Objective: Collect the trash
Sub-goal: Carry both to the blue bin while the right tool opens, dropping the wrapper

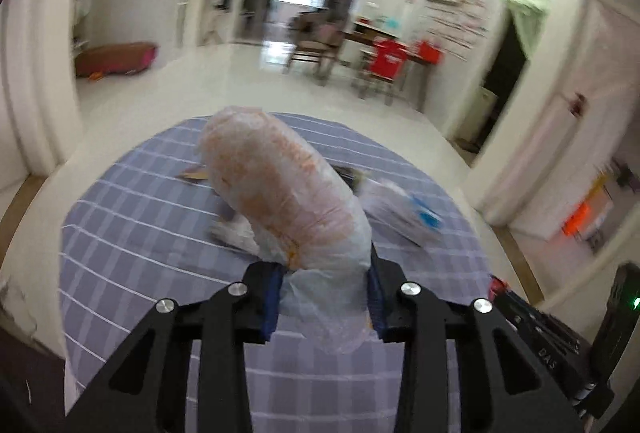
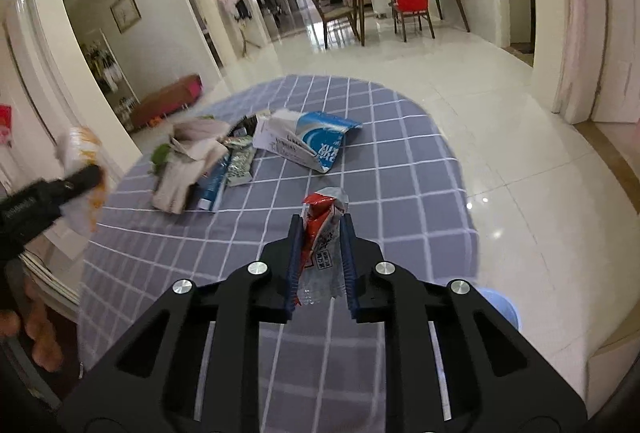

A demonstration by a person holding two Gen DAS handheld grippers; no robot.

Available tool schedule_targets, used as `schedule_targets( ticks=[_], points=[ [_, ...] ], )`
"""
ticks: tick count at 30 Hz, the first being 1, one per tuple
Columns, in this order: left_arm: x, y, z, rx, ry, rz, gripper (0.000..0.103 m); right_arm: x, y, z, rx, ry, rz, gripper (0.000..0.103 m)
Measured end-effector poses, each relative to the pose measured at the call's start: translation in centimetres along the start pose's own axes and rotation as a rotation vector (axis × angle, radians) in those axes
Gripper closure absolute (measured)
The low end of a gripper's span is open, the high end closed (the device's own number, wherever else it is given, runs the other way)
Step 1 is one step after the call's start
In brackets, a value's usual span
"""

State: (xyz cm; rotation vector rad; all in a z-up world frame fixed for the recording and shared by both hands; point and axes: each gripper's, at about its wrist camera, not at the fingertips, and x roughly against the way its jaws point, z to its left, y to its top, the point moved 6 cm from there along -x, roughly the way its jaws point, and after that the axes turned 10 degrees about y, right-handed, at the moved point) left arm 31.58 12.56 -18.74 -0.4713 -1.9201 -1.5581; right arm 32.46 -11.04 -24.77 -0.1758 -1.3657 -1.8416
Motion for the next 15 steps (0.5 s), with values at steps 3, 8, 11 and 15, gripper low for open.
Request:
schedule_targets(
  ticks=[3, 8, 11, 15],
  points=[
    [1.4, -2.1, -4.7, -0.073, -0.07, 0.014, 0.068, 3.9, -0.7, -1.5, -0.036, -0.003, -0.055, 0.084],
    [2.5, -6.5, -14.9, -0.236, -0.201, 0.05, 0.068, 10.3, -2.7, -5.9, -0.116, -0.059, -0.144, 0.084],
    [2.5, -9.6, -20.7, -0.336, -0.27, 0.081, 0.068, 13.7, -4.5, -9.6, -0.174, -0.123, -0.188, 0.084],
    [1.5, -13.6, -26.5, -0.449, -0.334, 0.134, 0.068, 15.6, -6.4, -13.5, -0.246, -0.182, -0.214, 0.084]
  ],
)
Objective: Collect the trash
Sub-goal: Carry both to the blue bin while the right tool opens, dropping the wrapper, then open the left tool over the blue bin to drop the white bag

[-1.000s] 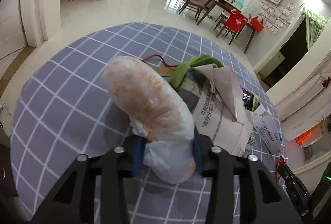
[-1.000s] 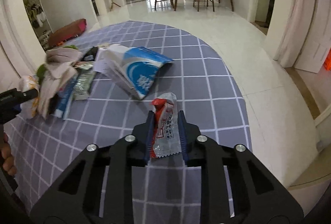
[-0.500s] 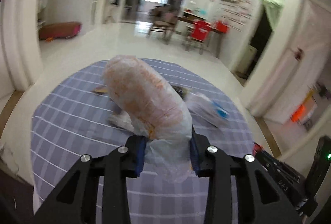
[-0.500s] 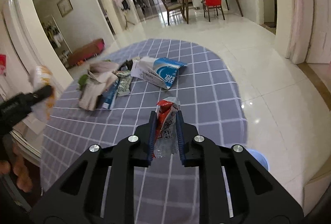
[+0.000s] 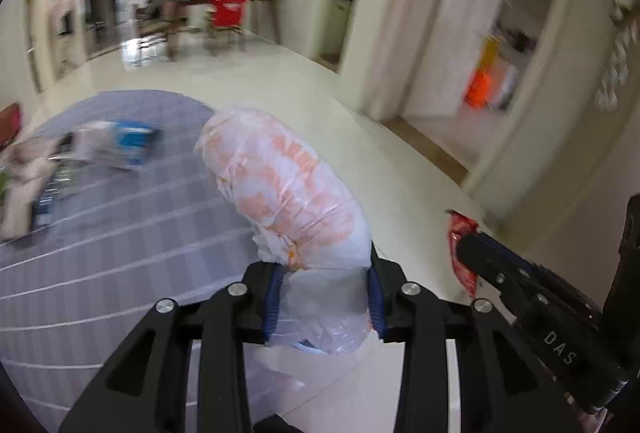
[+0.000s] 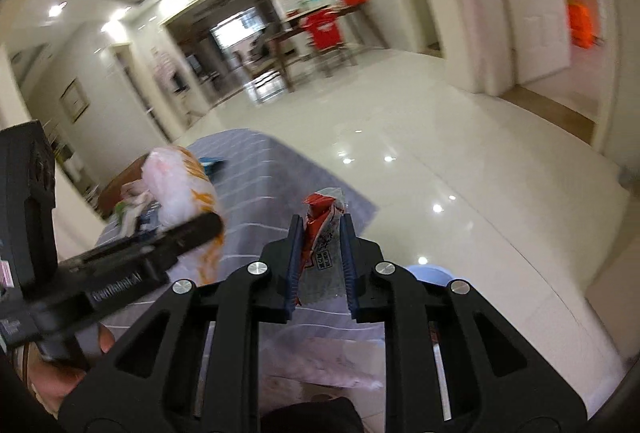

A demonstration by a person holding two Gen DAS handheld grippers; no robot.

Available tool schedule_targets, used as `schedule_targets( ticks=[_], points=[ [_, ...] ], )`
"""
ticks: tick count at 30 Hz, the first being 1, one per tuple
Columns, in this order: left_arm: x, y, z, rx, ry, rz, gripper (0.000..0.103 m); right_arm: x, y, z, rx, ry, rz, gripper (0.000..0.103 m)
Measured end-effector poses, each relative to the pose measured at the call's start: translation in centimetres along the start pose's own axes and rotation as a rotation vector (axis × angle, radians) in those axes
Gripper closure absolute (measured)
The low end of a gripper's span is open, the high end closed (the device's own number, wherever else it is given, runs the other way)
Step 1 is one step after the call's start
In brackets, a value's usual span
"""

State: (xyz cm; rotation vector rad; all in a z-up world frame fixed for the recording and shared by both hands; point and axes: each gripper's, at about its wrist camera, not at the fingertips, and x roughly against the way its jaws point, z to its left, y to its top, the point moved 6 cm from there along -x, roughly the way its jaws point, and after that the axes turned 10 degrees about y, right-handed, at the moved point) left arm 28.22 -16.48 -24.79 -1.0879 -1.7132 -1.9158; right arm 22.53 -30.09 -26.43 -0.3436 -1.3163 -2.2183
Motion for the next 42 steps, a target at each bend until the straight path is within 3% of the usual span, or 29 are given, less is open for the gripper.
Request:
schedule_targets(
  ticks=[5, 11, 13, 14, 24, 39, 42],
  points=[
    [-3.8, -1.0, -4.0, -0.071, -0.014, 0.058, 0.068, -1.1, -0.3, -3.6, -0.067, -0.017, 0.001, 0.084],
    [-6.5, -0.9, -3.5, -0.081, 0.035, 0.08, 0.068, -3.6, 0.0, -5.8, -0.125, 0.016, -0.071, 0.081],
    [-7.2, -0.6, -3.2, -0.09, 0.056, 0.089, 0.068, -4.7, -0.4, -6.8, -0.146, -0.001, -0.054, 0.058],
    [-7.4, -0.7, -3.2, -0.089, 0.055, 0.093, 0.068, -4.9, -0.6, -7.3, -0.157, -0.008, -0.053, 0.052],
    [-9.3, -1.4, -5.4, -0.119, 0.045, 0.129, 0.068, -2.5, -1.7, -8.5, -0.168, -0.068, -0.076, 0.05],
    [-9.3, -0.4, -7.2, -0.172, 0.03, 0.114, 0.066, 0.6, -1.3, -8.8, -0.169, -0.09, -0.165, 0.043],
    [-9.5, 0.0, -7.5, -0.184, 0.046, 0.105, 0.051, 1.1, -1.2, -9.0, -0.175, -0.093, -0.176, 0.042]
  ],
)
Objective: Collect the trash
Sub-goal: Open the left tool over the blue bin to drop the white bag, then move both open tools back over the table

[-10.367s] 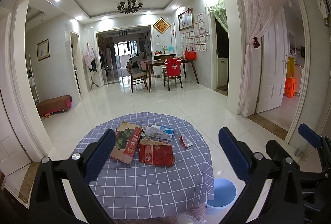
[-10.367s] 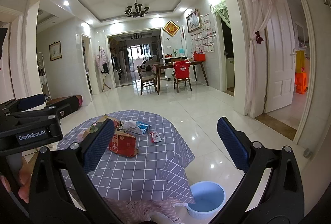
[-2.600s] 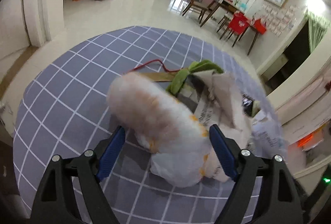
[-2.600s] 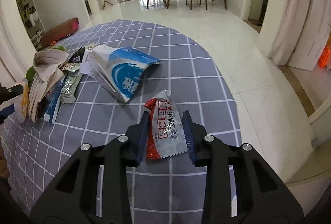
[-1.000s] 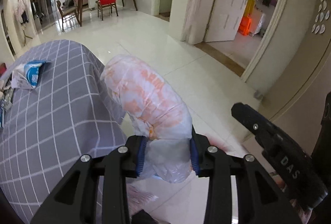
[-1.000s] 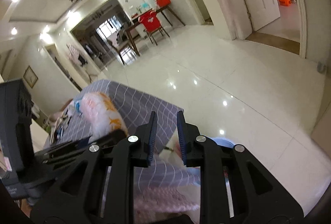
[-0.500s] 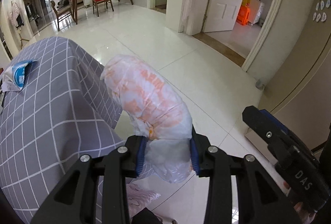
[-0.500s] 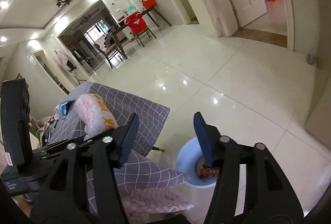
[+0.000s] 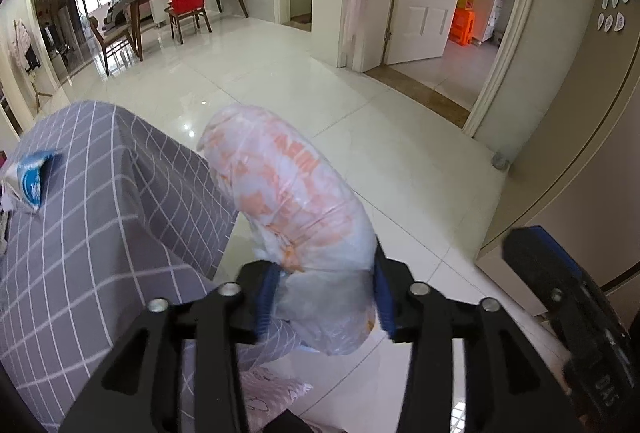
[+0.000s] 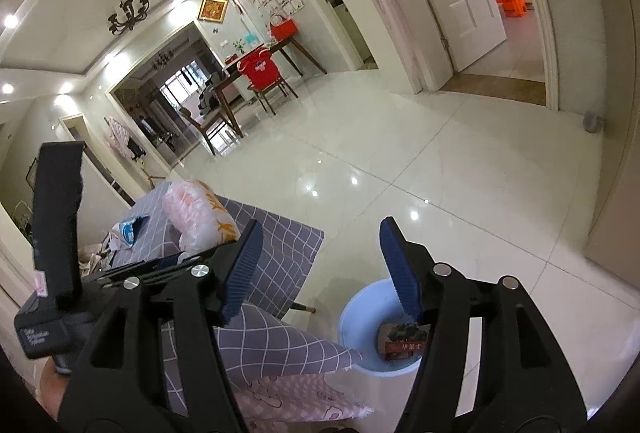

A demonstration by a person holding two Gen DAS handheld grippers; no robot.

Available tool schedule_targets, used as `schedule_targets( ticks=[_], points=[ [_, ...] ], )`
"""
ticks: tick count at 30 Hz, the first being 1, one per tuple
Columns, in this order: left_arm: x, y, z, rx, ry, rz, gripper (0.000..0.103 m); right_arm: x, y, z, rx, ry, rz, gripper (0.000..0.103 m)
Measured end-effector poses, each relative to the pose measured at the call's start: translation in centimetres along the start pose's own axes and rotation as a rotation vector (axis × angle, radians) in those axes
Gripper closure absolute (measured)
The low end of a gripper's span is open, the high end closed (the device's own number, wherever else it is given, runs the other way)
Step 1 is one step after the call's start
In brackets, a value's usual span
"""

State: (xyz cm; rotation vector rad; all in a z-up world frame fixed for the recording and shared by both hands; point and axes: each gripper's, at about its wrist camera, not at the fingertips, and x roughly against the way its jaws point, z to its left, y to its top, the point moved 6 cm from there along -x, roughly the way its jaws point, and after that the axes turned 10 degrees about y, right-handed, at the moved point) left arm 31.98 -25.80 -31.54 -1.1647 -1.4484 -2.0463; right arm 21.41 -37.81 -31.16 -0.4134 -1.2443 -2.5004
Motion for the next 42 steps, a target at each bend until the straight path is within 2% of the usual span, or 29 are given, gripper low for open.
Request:
schedule_targets(
  ticks=[1, 2, 4, 7, 12, 17, 22, 27, 30, 37, 42],
  points=[
    [0.0, 0.2, 0.1, -0.007, 0.016, 0.003, 0.033, 0.1, 0.1, -0.2, -0.001, -0.001, 0.003, 0.04],
    [0.0, 0.2, 0.3, -0.005, 0.033, 0.0, 0.022, 0.2, 0.1, -0.2, -0.001, 0.001, 0.003, 0.04],
    [0.2, 0.3, 0.6, 0.011, 0.061, -0.008, 0.022, 0.4, 0.3, -0.2, 0.001, -0.001, -0.003, 0.04],
    [0.5, 0.2, 1.2, 0.039, 0.048, 0.009, 0.022, 0.4, 0.1, 0.1, -0.005, 0.006, -0.003, 0.039],
    [1.6, 0.1, 1.6, 0.038, 0.051, -0.005, 0.022, 0.7, 0.0, 1.0, 0.009, 0.016, 0.008, 0.039],
    [4.2, -0.1, 2.9, 0.048, 0.045, -0.047, 0.022, 1.5, 0.0, 2.6, 0.033, 0.026, 0.008, 0.039],
    [7.6, -0.1, 5.5, 0.077, 0.072, -0.105, 0.022, 1.7, 0.2, 5.6, 0.074, 0.06, 0.014, 0.039],
    [10.7, -1.1, 10.7, 0.119, 0.135, -0.152, 0.021, 0.5, -0.4, 9.9, 0.128, 0.111, 0.048, 0.038],
    [11.7, -2.1, 14.5, 0.161, 0.173, -0.148, 0.021, -1.3, -1.4, 13.3, 0.17, 0.148, 0.096, 0.038],
    [12.2, -5.4, 27.1, 0.325, 0.281, -0.11, 0.02, -7.3, -5.1, 22.5, 0.313, 0.214, 0.24, 0.036],
    [11.6, -7.8, 34.7, 0.476, 0.303, -0.082, 0.02, -12.0, -7.3, 27.5, 0.402, 0.238, 0.323, 0.036]
  ],
)
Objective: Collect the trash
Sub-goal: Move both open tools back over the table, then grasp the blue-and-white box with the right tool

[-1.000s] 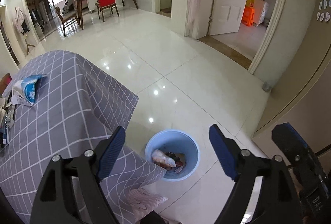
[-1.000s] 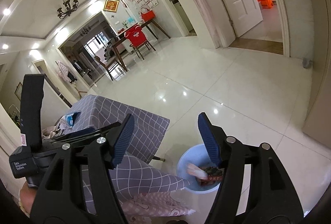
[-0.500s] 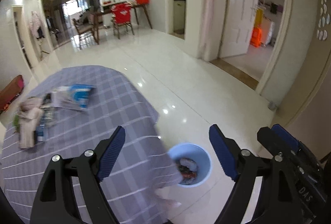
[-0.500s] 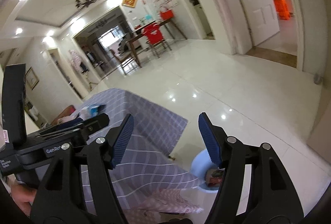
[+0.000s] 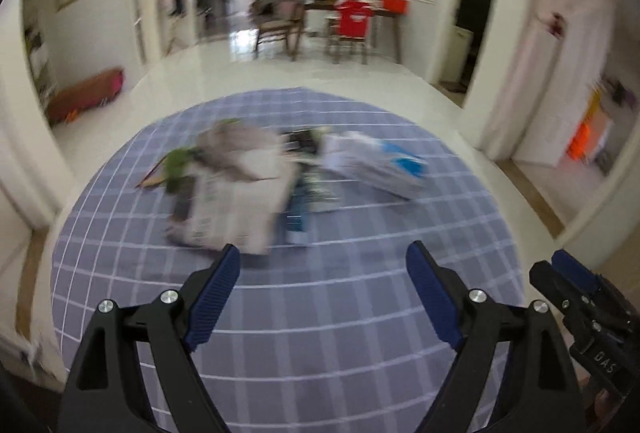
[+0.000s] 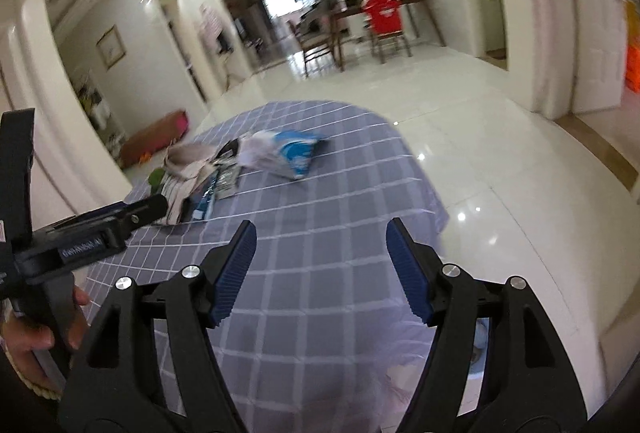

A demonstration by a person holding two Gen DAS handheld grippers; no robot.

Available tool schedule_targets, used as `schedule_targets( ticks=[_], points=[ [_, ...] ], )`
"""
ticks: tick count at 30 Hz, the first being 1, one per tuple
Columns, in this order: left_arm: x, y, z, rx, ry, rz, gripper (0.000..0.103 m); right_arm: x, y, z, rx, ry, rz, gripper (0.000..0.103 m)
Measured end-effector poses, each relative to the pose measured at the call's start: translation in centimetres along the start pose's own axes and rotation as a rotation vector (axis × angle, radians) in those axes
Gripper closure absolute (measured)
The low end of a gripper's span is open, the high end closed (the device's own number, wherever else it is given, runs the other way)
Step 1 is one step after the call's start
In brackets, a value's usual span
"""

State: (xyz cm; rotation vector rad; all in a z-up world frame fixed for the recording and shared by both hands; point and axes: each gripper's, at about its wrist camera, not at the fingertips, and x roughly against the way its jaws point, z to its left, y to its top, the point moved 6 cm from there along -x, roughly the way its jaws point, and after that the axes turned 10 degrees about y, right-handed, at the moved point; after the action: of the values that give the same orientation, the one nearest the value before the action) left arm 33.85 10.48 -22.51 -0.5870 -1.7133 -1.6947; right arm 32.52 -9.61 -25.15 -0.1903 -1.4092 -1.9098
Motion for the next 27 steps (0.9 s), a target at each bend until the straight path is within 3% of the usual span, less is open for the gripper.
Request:
schedule_targets(
  ticks=[7, 12, 15, 20, 25, 27],
  points=[
    [-4.0, 0.9, 5.0, 0.106, -0.003, 0.055, 0.02, -7.1, 2.2, 2.5, 0.081, -0.006, 0.076, 0.036],
    [-5.8, 0.8, 4.1, 0.094, -0.057, 0.081, 0.02, -11.5, 3.7, 2.7, 0.178, -0.04, 0.129, 0.037],
    [-6.6, 0.7, 2.9, 0.062, -0.069, 0.085, 0.02, -13.5, 4.4, 2.9, 0.222, -0.054, 0.147, 0.043],
    [-7.1, 0.6, 2.3, 0.045, -0.064, 0.075, 0.02, -16.2, 4.8, 2.5, 0.273, -0.085, 0.215, 0.059],
    [-6.6, 0.7, 0.2, -0.008, -0.079, 0.054, 0.02, -16.7, 4.3, 2.1, 0.288, -0.061, 0.279, 0.09],
    [-6.6, 0.7, -0.7, -0.026, -0.09, 0.056, 0.03, -16.1, 4.0, 1.9, 0.278, -0.038, 0.279, 0.093]
  ],
)
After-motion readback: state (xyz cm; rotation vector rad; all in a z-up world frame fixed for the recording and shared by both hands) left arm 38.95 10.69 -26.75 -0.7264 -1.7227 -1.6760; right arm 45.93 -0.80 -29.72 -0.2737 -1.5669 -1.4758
